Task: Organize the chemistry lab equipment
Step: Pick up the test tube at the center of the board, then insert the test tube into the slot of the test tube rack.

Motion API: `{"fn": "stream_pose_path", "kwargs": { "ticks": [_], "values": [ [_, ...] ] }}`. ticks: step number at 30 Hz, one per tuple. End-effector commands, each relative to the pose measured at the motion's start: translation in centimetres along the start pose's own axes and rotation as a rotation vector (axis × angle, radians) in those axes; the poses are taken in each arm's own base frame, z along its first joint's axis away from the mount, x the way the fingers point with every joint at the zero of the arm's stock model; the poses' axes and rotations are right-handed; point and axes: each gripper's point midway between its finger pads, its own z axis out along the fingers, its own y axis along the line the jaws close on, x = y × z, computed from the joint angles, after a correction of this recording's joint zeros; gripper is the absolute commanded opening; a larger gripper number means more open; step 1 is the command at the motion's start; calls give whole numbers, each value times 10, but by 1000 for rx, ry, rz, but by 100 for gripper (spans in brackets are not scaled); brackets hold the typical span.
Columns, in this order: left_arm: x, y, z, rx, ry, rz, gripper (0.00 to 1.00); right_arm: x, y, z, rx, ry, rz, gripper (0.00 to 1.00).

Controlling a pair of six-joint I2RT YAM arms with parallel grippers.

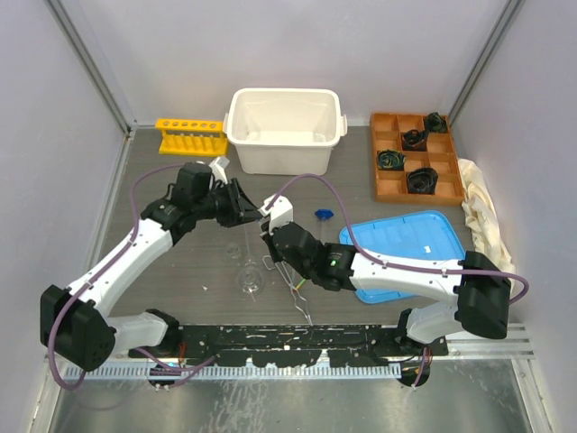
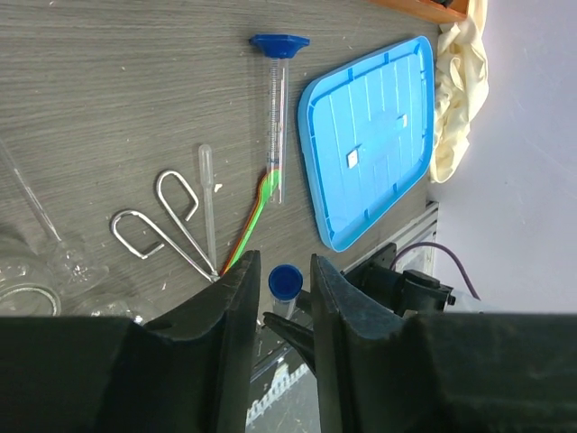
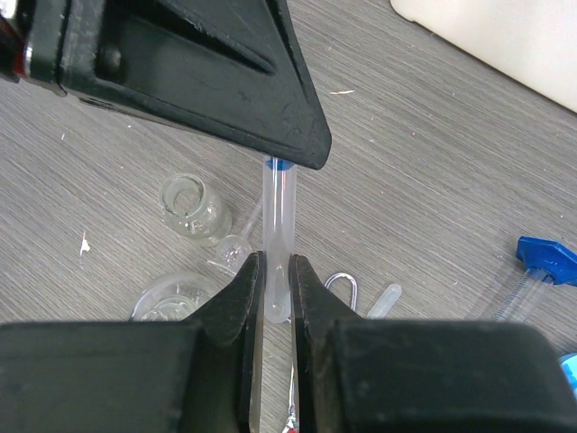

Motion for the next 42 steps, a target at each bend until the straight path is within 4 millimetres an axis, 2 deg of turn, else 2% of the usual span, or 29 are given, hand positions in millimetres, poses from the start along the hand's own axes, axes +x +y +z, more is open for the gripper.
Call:
{"fn": "stream_pose_path", "kwargs": {
  "ticks": [1,8,11,13,15,17,22,25,31,37,39,42],
  "values": [
    [-7,-17,4,64,-22,25,25,-31,7,-2,-5,-78,44,1],
    [-4,-16,6,58,-16,34,3,-31,6,-1,-1,-79,44,1],
    [-5,-10,6,30,-26,40,0,-30,6,-2,1,-75,43,3],
    [-7,-3,6,-6,-42,54,0,-30,6,-3,-3,-72,46,14],
    [-10,5,6,-44,-58,68,0,-32,8,-6,-16,-67,49,36],
    [-13,13,8,-86,-70,84,0,-35,8,-12,-27,-66,57,45],
    [-30,34,8,-226,-109,143,0,-44,11,-32,-76,-65,74,50],
    [-56,52,0,-361,-204,227,0,-37,-1,-40,-47,-63,76,50],
    [-119,85,-40,-633,-493,389,0,-9,-37,-42,119,-21,48,50],
    [-176,100,-90,-746,-801,434,0,8,-48,-34,135,35,82,51],
    [-189,110,-98,-765,-860,428,0,13,-52,-31,133,47,93,51],
    [-202,128,-101,-784,-879,410,0,20,-58,-25,136,62,106,50]
  ]
}}
